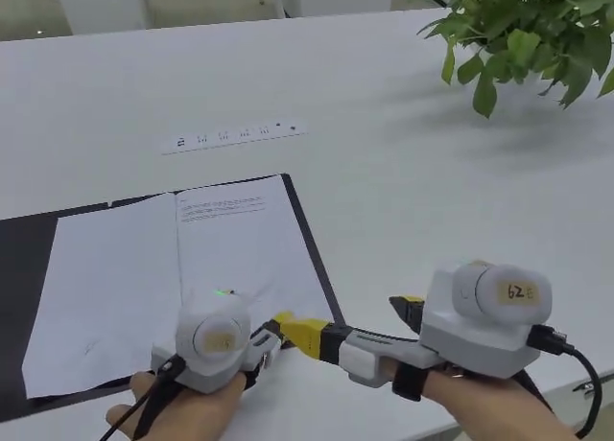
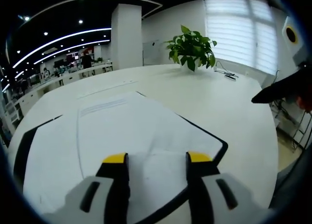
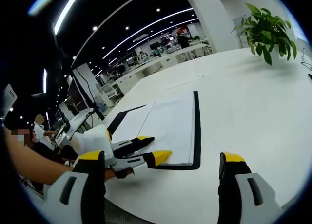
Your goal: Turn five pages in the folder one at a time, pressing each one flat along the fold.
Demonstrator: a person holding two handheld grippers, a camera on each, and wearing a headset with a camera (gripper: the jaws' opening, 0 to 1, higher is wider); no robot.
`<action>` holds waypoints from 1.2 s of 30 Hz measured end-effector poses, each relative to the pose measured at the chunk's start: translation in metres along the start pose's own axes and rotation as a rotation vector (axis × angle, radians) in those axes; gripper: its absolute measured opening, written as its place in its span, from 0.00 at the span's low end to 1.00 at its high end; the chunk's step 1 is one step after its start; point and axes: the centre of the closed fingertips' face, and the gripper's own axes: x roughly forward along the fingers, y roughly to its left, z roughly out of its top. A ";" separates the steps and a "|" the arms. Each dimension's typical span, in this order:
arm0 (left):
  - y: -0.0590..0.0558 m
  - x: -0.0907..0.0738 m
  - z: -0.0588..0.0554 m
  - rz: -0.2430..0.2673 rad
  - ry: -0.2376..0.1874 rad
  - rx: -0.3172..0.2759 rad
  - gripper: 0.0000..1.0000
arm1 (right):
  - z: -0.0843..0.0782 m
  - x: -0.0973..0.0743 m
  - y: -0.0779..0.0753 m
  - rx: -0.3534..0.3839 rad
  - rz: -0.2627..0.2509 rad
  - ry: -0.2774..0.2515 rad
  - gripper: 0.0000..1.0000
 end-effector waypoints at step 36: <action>0.019 0.001 0.000 0.031 0.028 -0.100 0.08 | -0.021 0.057 0.035 0.407 0.137 0.085 0.45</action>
